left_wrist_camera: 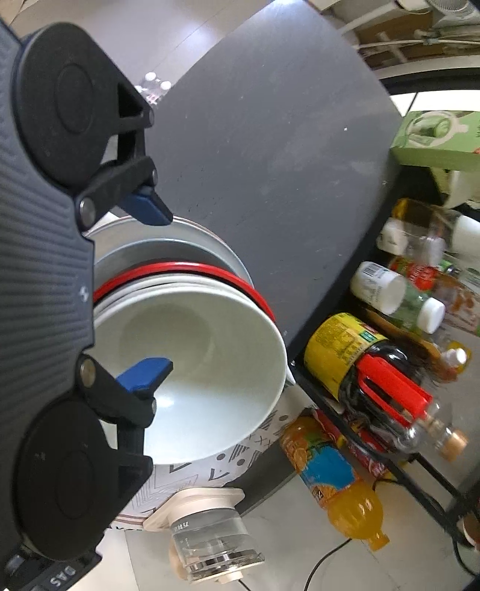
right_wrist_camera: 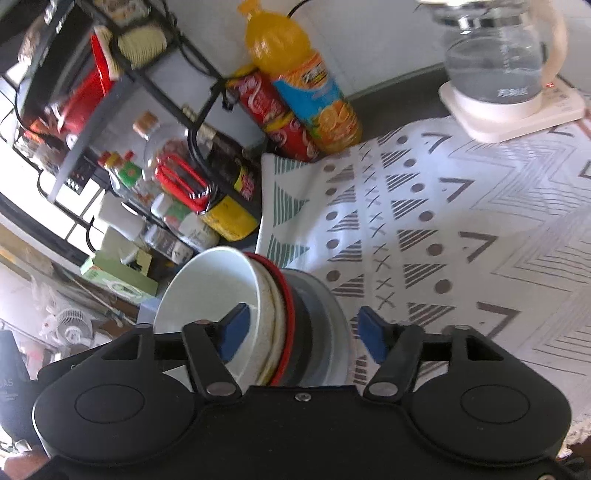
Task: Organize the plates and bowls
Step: 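Pull both grippers back and up from the stacked dishes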
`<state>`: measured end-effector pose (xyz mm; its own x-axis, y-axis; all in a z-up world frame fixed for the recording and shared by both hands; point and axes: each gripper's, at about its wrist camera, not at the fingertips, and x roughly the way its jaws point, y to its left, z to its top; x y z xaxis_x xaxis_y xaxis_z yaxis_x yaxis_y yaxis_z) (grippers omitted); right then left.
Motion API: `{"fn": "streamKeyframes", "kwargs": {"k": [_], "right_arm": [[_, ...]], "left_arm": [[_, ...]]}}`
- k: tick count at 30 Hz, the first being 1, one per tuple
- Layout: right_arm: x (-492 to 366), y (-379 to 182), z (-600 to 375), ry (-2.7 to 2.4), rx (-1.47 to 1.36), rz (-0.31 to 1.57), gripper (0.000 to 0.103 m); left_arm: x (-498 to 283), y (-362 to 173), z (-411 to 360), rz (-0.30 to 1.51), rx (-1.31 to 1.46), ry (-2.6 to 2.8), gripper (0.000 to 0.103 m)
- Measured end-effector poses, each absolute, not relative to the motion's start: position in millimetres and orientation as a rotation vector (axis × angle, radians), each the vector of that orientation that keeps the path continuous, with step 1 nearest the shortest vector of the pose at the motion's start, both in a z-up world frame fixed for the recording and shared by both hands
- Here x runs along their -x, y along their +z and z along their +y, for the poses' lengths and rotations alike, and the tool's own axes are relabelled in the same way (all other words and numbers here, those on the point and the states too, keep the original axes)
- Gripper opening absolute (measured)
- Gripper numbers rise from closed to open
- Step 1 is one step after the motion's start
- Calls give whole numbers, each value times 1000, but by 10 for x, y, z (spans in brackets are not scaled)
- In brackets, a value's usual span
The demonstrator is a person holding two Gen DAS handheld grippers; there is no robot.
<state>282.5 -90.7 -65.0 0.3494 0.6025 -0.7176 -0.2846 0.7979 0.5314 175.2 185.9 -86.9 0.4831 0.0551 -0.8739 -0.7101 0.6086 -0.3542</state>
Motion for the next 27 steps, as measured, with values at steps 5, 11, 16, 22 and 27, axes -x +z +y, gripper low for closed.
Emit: {"fn": "streamKeyframes", "kwargs": {"k": [5, 11, 16, 22, 27], "right_arm": [[-2699, -519, -1169, 575, -285, 1031, 70], [-2565, -327, -1449, 575, -269, 984, 82], [-2499, -219, -1568, 545, -266, 949, 89], [-2408, -135, -1690, 482, -271, 922, 93], [-2358, 48, -1775, 430, -314, 934, 101]], "left_arm": [[-1672, -721, 1657, 926, 753, 510, 81], [-1525, -482, 1391, 883, 724, 484, 89], [-1449, -325, 1239, 861, 692, 447, 91], [-1410, -258, 1216, 839, 657, 416, 91], [-1473, -208, 1271, 845, 590, 346, 92]]}}
